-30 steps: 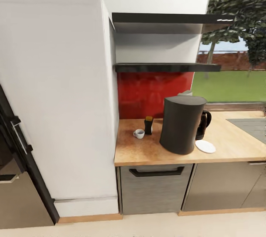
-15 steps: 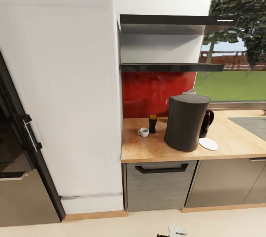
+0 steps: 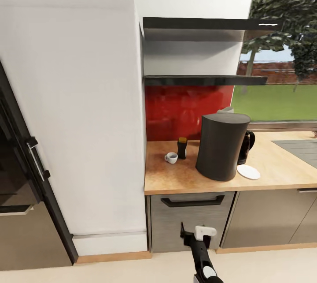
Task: Set up a coffee station on the kitchen countertop: keep the coffee maker on the countertop, move the bottle of coffee from the kitchen shelf to the counter next to the coffee maker, place a paper coffee filter on top of the coffee maker, put the saucer next to the coffee maker with the coffee cup on the saucer, and place the electric kettle next to the coffee maker.
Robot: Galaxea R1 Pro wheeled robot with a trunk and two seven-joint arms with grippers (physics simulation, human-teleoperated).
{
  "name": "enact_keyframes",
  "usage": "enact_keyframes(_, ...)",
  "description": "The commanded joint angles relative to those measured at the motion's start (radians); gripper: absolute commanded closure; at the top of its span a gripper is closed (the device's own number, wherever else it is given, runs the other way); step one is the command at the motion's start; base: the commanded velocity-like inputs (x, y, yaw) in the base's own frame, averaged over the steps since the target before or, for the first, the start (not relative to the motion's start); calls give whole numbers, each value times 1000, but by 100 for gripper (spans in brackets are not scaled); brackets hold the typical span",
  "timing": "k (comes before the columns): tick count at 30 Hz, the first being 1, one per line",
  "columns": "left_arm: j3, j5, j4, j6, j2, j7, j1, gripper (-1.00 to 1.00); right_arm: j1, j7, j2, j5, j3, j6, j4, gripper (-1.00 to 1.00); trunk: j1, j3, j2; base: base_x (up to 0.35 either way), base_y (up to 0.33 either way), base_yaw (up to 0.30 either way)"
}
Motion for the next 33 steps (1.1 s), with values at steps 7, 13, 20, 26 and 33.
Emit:
enact_keyframes(7,12,-10,-2,-2,1,4,-3,-100,-1,-10,5,3,18,-106,-10,-100,0,0,-1,-86,35,0)
enact_keyframes(13,11,-11,-5,-2,1,4,-5,-100,-1,-10,6,-1,17,-111,-59,-100,0,0,-1,-198,96,0)
enact_keyframes(20,10,-12,-6,-3,0,4,-5,-100,-1,-10,6,-2,17,-112,-65,-100,0,0,-1,-155,9,0)
enact_keyframes(26,10,-12,-6,-3,1,4,-5,-100,-1,-9,6,-2,17,-112,-155,-100,0,0,-1,-226,0,0)
enact_keyframes(33,8,-12,-5,-3,1,4,-5,-100,-2,-10,6,-3,22,-16,-443,-100,0,0,-1,-10,0,0)
